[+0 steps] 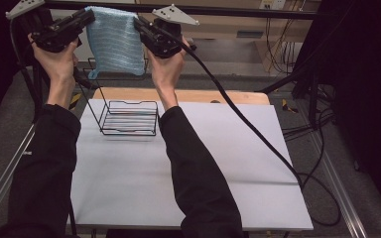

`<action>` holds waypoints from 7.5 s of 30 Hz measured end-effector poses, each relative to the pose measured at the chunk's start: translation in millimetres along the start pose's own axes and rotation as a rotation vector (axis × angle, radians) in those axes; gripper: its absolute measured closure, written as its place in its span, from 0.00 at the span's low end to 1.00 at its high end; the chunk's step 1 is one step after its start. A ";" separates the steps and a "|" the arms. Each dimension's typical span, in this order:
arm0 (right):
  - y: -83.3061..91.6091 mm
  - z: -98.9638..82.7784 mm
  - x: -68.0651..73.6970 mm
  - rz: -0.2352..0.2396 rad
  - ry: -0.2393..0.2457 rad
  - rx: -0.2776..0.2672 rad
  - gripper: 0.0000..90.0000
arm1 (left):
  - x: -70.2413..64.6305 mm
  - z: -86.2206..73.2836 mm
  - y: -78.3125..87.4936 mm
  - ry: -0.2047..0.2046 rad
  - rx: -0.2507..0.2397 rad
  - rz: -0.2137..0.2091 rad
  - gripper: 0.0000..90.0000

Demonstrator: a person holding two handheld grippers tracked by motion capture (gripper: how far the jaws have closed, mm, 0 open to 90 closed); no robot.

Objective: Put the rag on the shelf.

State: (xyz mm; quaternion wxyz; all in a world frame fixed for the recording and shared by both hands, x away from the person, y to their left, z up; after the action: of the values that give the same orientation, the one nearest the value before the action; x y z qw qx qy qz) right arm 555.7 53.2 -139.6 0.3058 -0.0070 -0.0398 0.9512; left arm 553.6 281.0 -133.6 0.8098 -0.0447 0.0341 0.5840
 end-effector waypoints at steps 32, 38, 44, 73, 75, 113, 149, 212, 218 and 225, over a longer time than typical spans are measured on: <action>-32.5 -53.1 -4.0 0.038 0.018 0.180 0.92 | 37.1 -65.3 11.1 -0.004 0.096 0.038 0.87; -27.6 -59.3 1.0 0.061 -0.010 0.194 0.91 | 37.7 -72.7 21.4 -0.006 0.090 0.005 0.87; -20.1 -63.0 9.8 0.083 -0.019 0.233 0.91 | 36.8 -79.4 32.2 -0.003 0.092 -0.021 0.87; 0.6 -73.7 35.8 0.182 -0.012 0.346 0.90 | 34.2 -100.9 69.8 -0.042 0.171 -0.025 0.81; 1.1 -74.5 37.5 0.185 -0.014 0.352 0.90 | 34.2 -102.2 73.0 -0.038 0.182 -0.027 0.80; 25.1 -98.0 56.9 0.274 0.050 0.430 0.83 | 12.4 -105.1 70.7 -0.090 0.415 -0.075 0.91; 4.2 -160.2 35.3 0.162 -0.057 0.456 0.98 | 19.2 -160.4 50.0 -0.112 0.421 0.019 0.97; 121.2 -123.9 19.7 0.210 -0.102 0.453 0.03 | 3.0 -155.1 121.2 -0.149 0.454 -0.028 0.12; 159.5 -135.6 8.4 0.198 -0.124 0.456 0.02 | -7.0 -184.4 131.7 -0.138 0.467 -0.064 0.11; 209.5 -156.5 -7.0 0.155 -0.153 0.464 0.01 | -18.1 -223.4 135.3 -0.158 0.502 -0.086 0.12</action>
State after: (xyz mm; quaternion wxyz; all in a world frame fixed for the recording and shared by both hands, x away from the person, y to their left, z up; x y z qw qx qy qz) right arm 445.6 -109.4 -312.4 0.2212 0.1325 0.1570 0.9533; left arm 418.8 281.4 -358.1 0.8197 0.2021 0.1124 0.5241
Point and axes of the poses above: each handheld gripper's, and its own axes: y roughly backward along the jaws, z roughly out of its top, x roughly to its left, the point moved 4 cm from there along -y, roughly forward along the jaws, and after that the axes turned 12 degrees about z, right-handed, at the moved point
